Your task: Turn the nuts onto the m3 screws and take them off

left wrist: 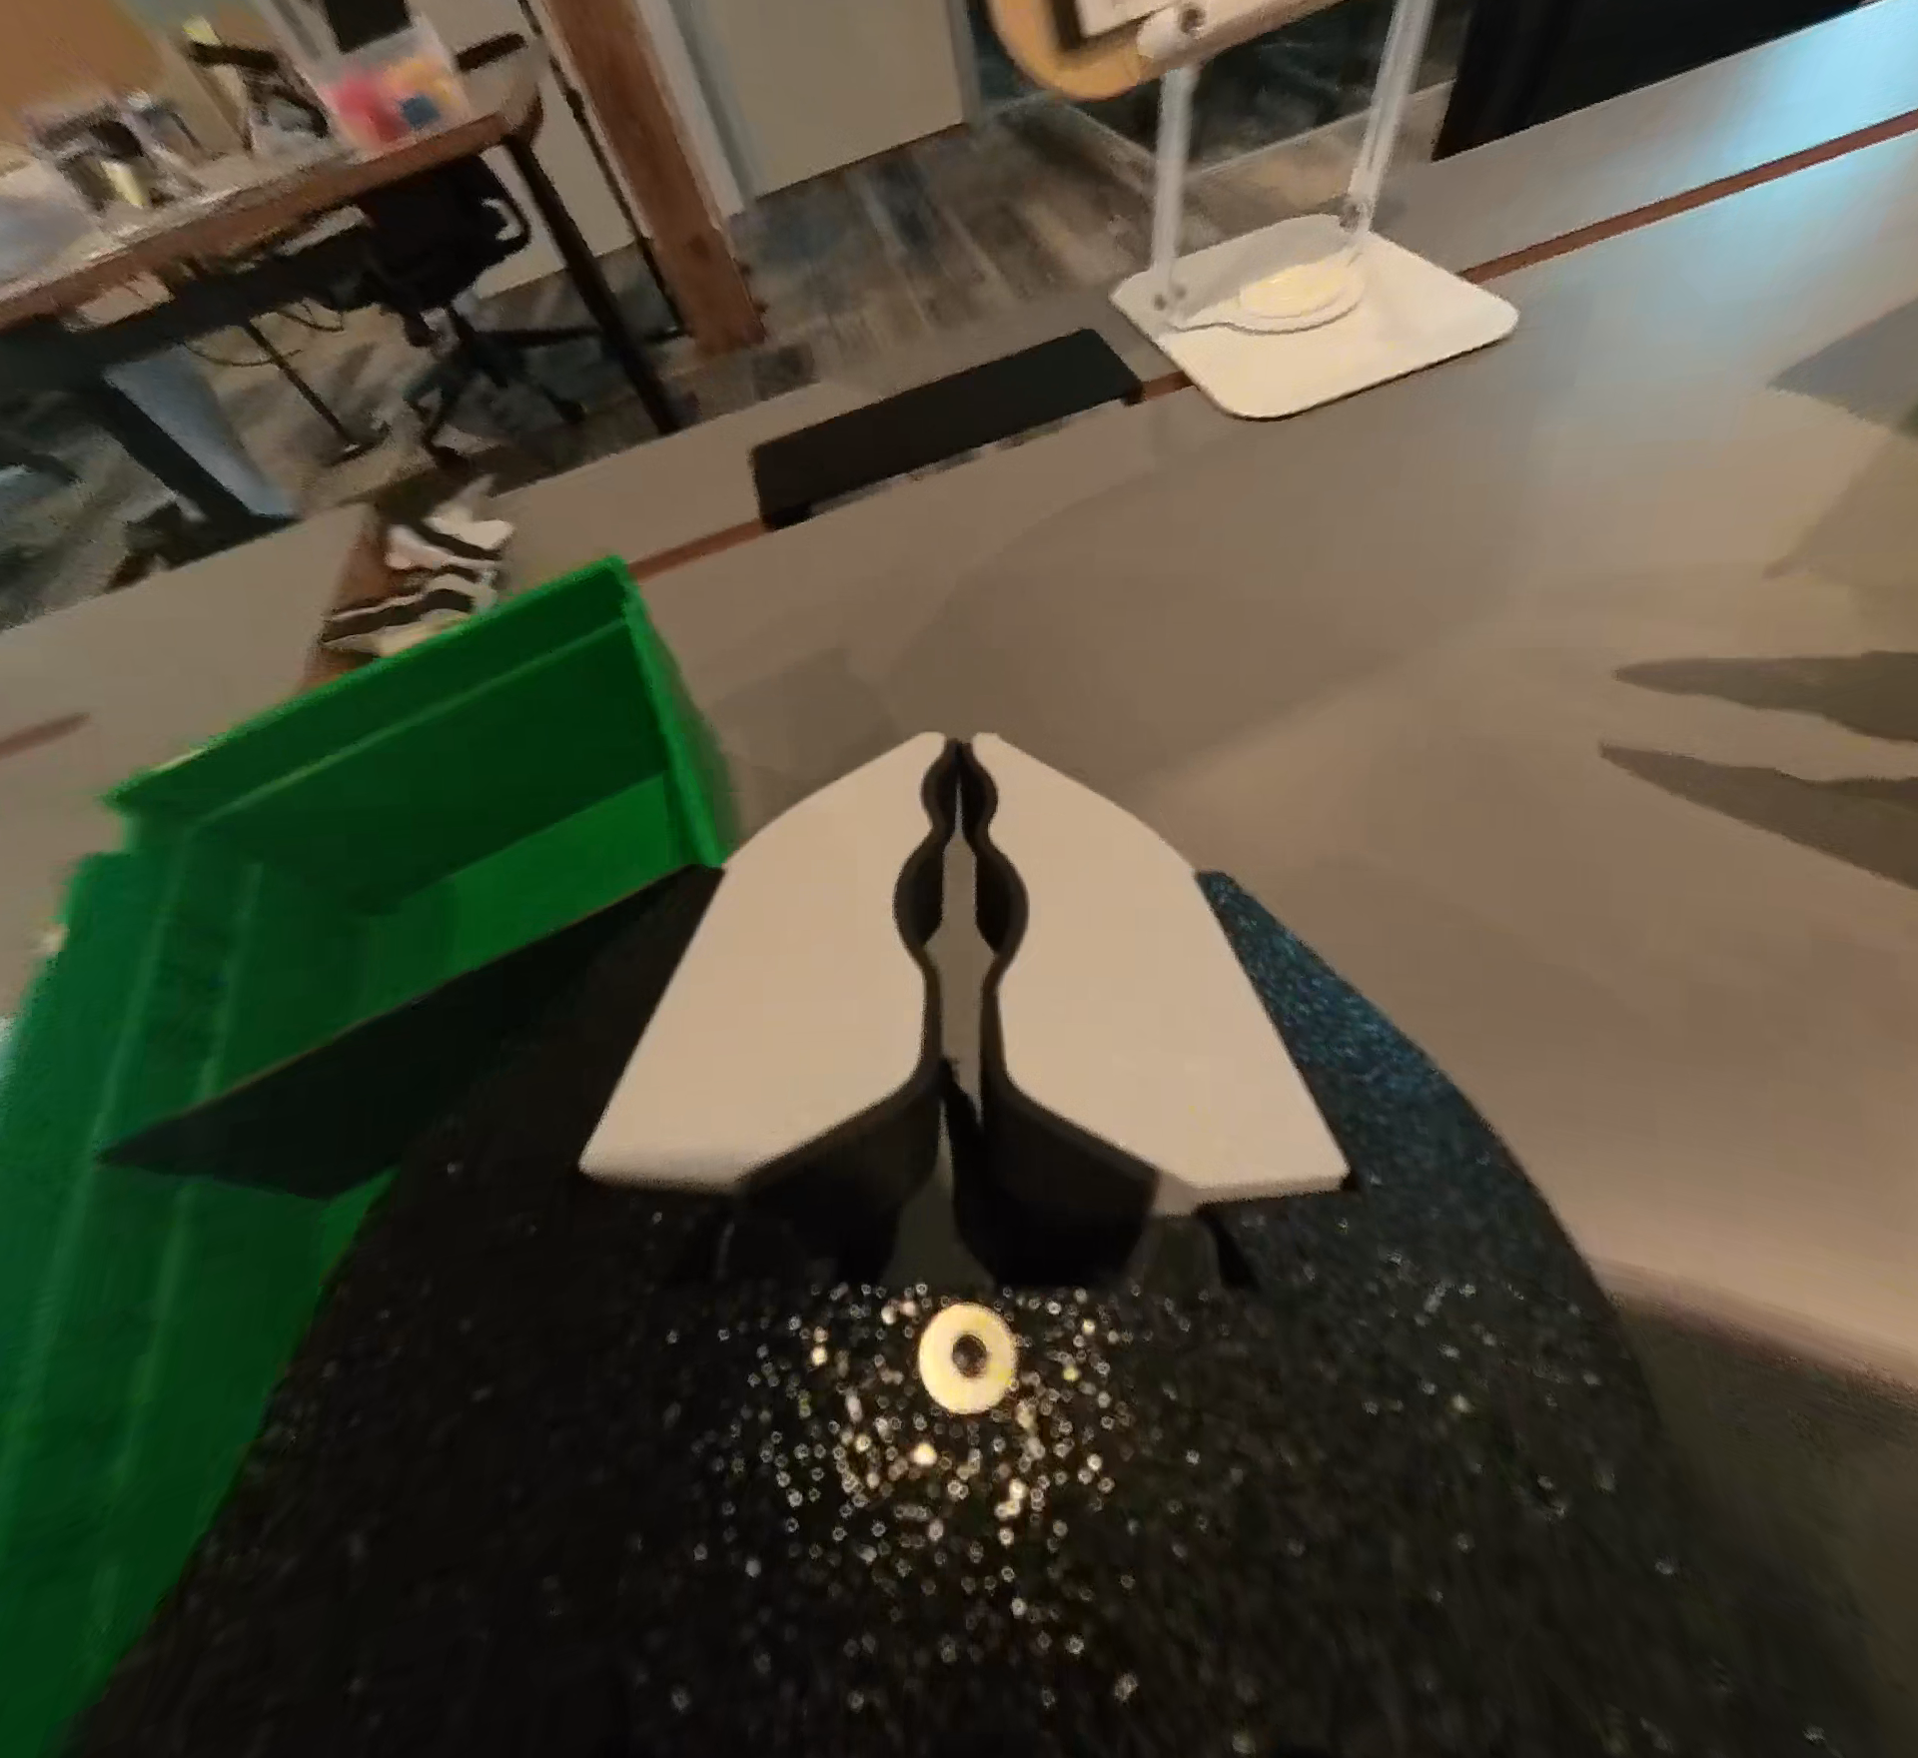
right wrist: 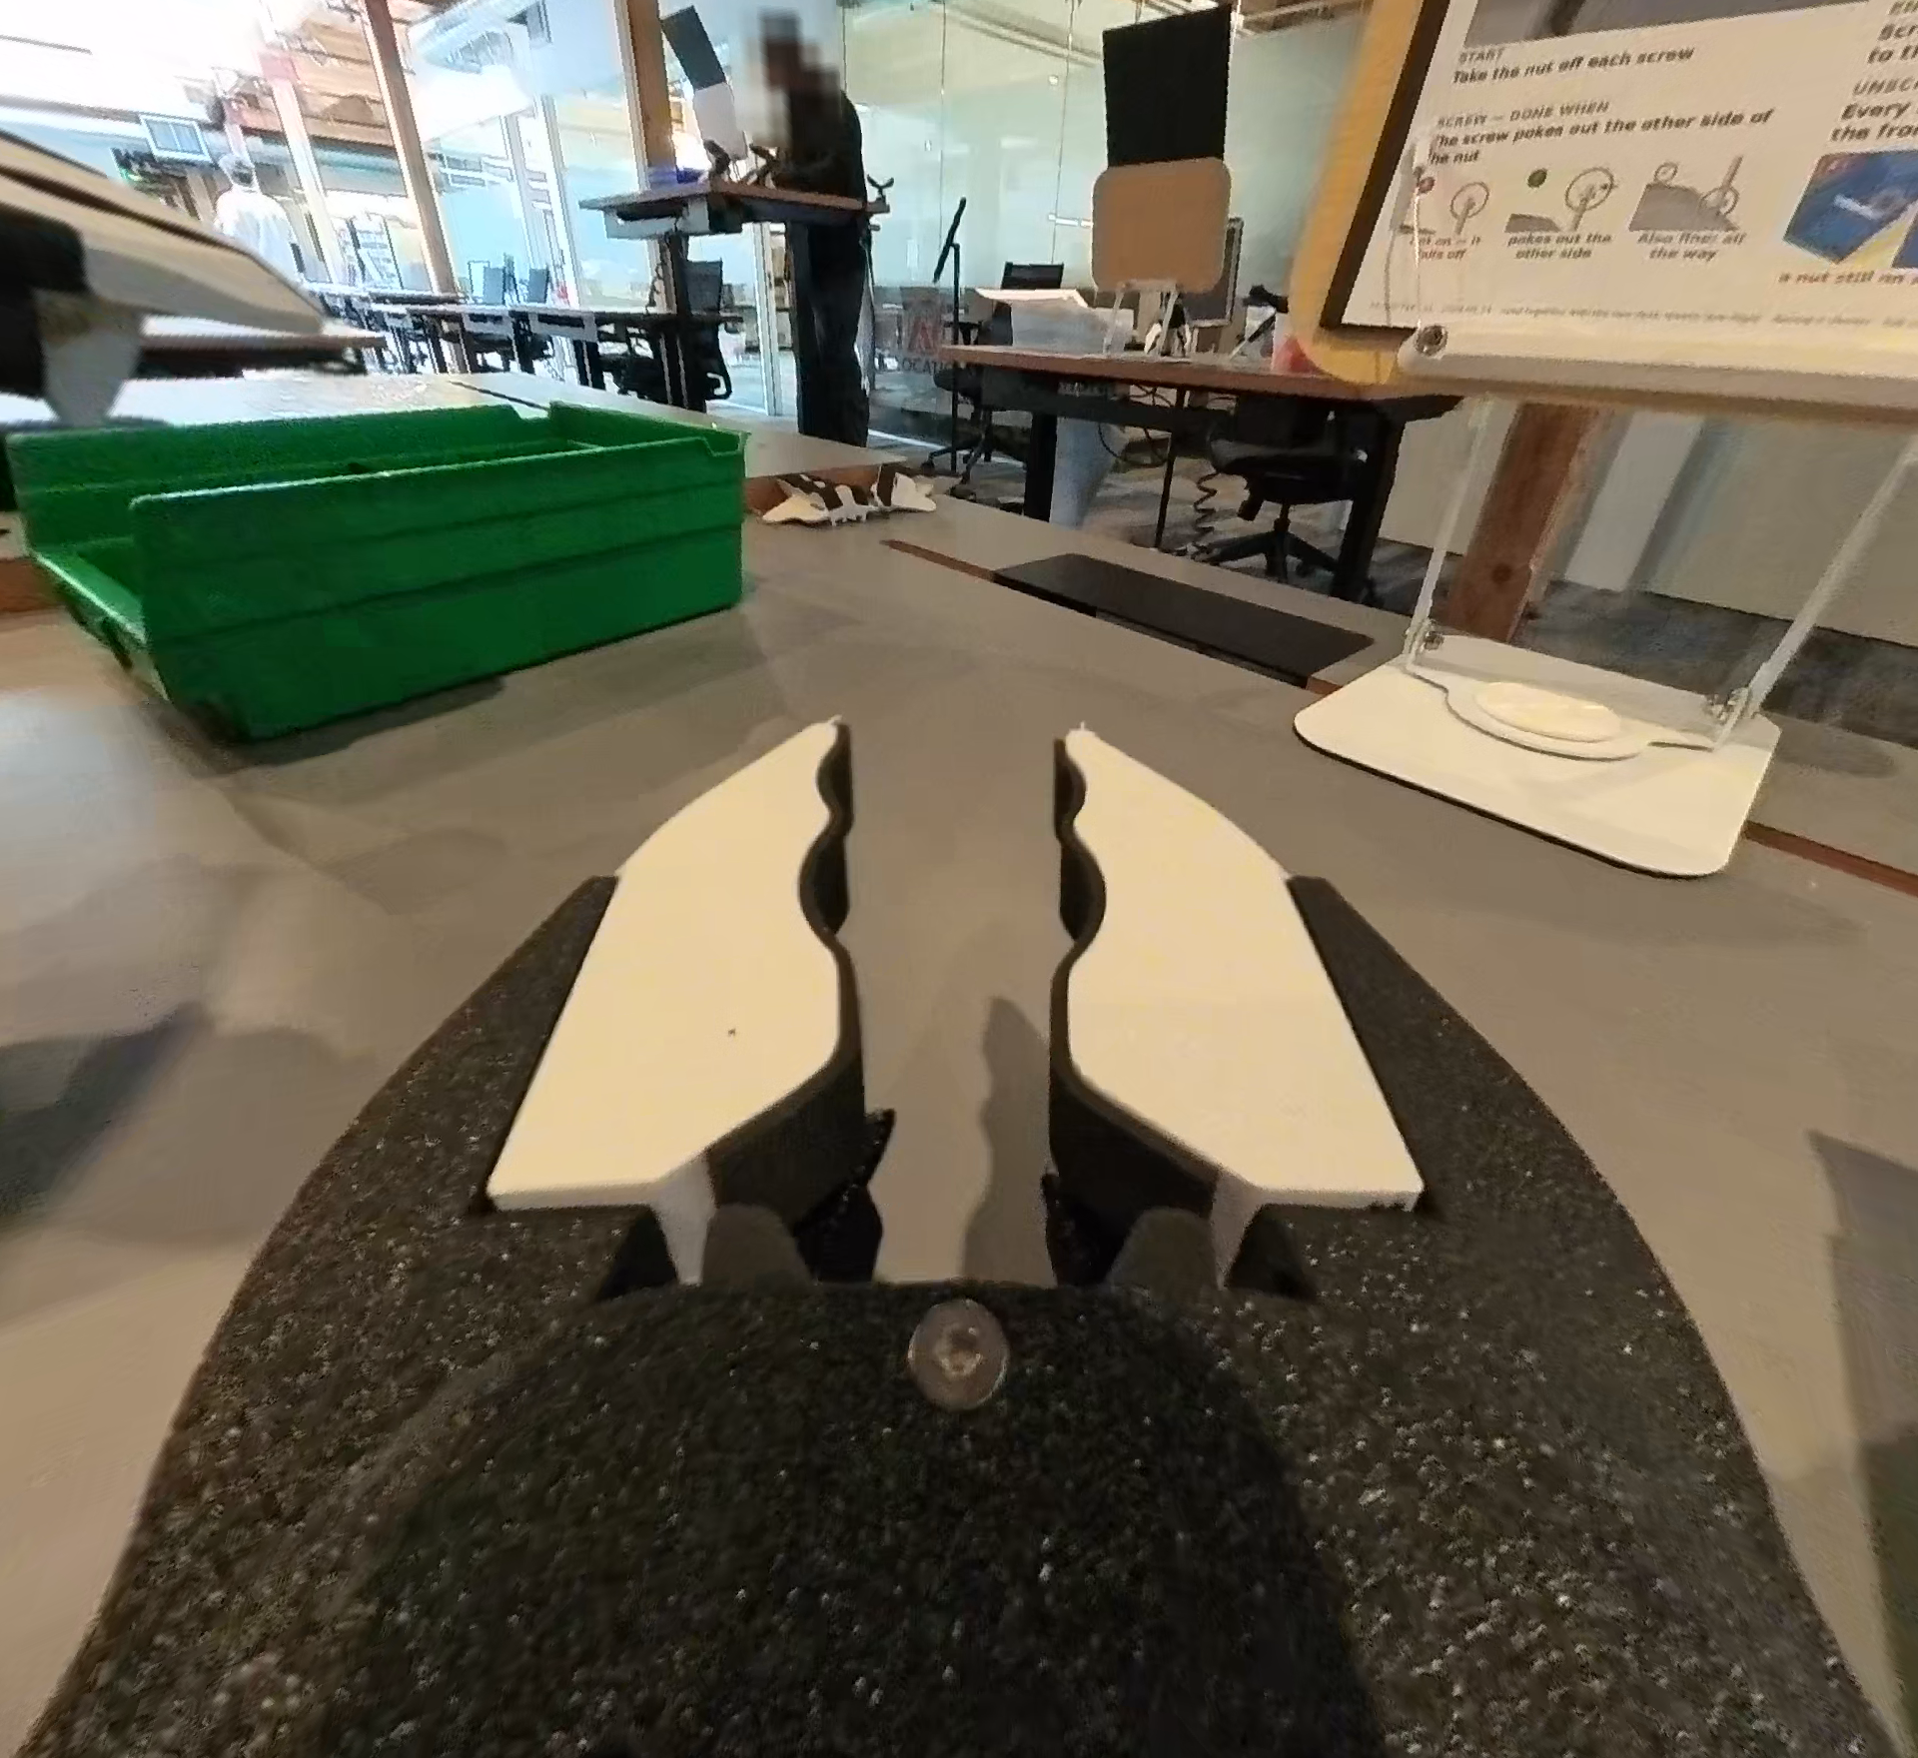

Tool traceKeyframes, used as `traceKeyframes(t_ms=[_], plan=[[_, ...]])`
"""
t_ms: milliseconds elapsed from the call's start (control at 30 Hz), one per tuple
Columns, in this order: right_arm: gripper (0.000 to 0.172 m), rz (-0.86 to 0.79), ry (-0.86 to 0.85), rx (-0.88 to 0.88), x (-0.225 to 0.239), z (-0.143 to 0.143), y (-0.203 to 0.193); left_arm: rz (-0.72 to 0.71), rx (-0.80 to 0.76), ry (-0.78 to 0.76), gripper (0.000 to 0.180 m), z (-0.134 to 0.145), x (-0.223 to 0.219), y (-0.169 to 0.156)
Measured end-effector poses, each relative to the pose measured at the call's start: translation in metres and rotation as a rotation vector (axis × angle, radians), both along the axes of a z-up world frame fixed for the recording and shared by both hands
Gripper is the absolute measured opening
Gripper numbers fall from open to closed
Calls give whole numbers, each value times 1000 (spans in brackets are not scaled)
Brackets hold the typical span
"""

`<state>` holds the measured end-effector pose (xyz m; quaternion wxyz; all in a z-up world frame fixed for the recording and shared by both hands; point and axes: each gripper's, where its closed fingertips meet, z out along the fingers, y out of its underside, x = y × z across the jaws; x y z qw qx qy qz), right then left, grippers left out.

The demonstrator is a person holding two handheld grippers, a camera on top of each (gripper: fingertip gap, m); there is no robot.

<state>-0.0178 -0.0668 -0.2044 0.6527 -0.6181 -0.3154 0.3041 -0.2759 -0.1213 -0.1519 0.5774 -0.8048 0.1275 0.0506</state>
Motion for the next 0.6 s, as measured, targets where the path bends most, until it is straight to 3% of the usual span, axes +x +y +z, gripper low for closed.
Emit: traceKeyframes(t_ms=[67, 133, 367, 467, 600], plan=[[43, 14, 11, 9, -2, 2, -2, 67, -16, 36, 31, 5, -25, -4], [48, 28, 12, 28, -3, 3, -3, 115, -33, 44, 49, 5, -46, -6], [61, 17, -7, 49, -3, 0, 2, 171, -116, -105, 125, -23, -82, 1], [71, -3, 0, 62, -2, 2, 5, 168, -201, -157, 147, -42, -83, 7], [89, -45, 5, 90, 0, 4, 10, 153, -362, -113, 147, -73, -79, 8]])
